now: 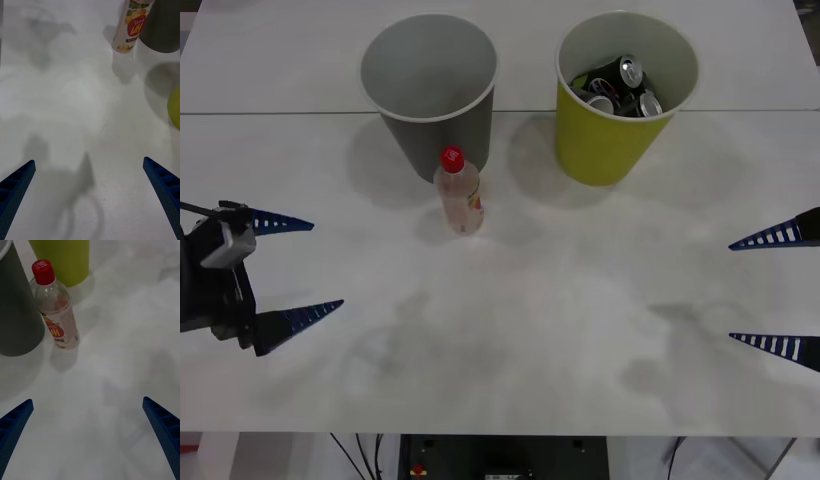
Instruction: Put the can into the green bin and the plastic bottle into the gray bin
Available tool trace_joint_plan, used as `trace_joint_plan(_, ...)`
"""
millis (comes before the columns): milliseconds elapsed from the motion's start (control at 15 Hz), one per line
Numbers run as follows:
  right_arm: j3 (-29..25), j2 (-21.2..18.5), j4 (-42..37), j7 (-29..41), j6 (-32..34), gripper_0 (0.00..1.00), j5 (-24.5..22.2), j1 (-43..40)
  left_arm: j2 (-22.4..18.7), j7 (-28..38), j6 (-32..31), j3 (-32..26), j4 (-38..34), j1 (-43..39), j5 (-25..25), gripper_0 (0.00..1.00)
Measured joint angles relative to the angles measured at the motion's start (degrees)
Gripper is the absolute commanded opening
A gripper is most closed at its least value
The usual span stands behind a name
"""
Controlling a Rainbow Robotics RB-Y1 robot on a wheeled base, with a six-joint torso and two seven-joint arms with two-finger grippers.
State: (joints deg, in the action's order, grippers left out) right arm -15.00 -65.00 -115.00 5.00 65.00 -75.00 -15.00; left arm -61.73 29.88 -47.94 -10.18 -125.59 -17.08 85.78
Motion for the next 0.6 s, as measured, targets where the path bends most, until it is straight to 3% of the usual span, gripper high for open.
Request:
trace_joint_plan(333, 0.0, 0.0, 0.0, 0.0, 0.0, 1.0, 0.0, 0.0, 0.0, 22.2, 18.0, 12.1, -4.3, -0.1, 21.6, 1.0)
trace_joint_plan(600, 0.0, 0.0, 0.0, 0.0, 0.0, 1.0, 0.0, 0.0, -0.7, 38.1, 30.6, 22.2, -2.1, 2.7, 33.9, 1.0)
